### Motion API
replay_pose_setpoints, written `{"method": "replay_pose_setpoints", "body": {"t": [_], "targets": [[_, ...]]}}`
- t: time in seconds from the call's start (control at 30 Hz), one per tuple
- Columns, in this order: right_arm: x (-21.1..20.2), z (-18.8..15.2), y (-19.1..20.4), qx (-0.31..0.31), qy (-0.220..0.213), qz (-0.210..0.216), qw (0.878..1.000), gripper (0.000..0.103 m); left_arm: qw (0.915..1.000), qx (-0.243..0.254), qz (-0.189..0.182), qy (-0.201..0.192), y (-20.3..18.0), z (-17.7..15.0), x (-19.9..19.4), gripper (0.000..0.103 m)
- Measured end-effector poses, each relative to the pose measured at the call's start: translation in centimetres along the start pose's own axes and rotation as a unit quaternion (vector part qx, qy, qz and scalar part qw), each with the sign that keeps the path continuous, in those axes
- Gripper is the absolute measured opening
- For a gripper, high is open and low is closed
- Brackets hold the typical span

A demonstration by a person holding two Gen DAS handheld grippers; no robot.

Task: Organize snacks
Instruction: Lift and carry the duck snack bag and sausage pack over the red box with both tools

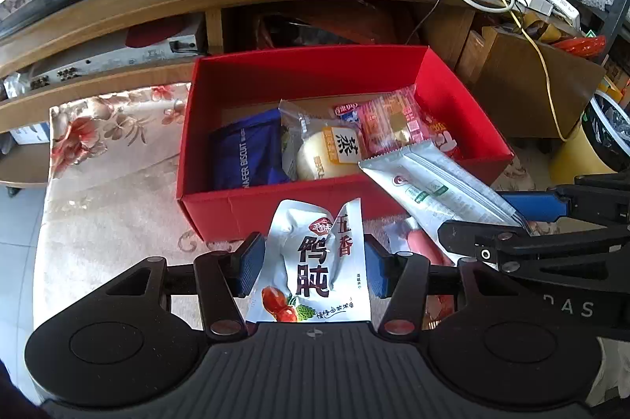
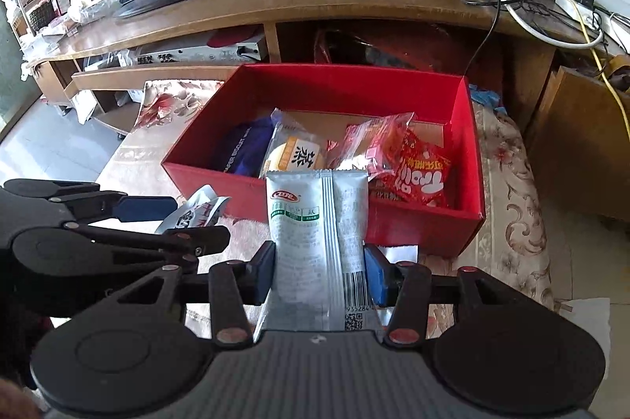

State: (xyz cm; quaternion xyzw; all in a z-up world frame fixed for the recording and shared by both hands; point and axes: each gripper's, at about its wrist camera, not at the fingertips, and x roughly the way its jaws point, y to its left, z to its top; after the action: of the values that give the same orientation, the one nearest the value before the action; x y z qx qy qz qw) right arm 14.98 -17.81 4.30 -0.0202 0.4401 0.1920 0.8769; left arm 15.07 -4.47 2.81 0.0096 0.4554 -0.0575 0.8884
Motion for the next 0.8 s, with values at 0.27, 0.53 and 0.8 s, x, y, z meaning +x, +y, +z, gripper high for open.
{"method": "replay_pose_setpoints", "body": {"t": [0.27, 0.53, 0.8], "targets": [[-0.2, 0.6, -0.4, 0.012, -0.004, 0.019, 1.000, 0.050, 0.9998, -0.010, -0.005, -0.015, 0.0, 0.9, -0.5, 0.059], [-1.1, 1.2, -0.8, 0.031, -0.027, 0.027, 0.999, 0.050, 0.9992, -0.023, -0.012, -0.030, 0.1, 1.8, -1.0, 0.059], [-0.9, 3.3, -1.5, 0.047, -0.049, 0.017, 0.998, 0.050, 0.9985, -0.027, -0.005, -0.047, 0.2, 4.3, -0.4, 0.059]]}}
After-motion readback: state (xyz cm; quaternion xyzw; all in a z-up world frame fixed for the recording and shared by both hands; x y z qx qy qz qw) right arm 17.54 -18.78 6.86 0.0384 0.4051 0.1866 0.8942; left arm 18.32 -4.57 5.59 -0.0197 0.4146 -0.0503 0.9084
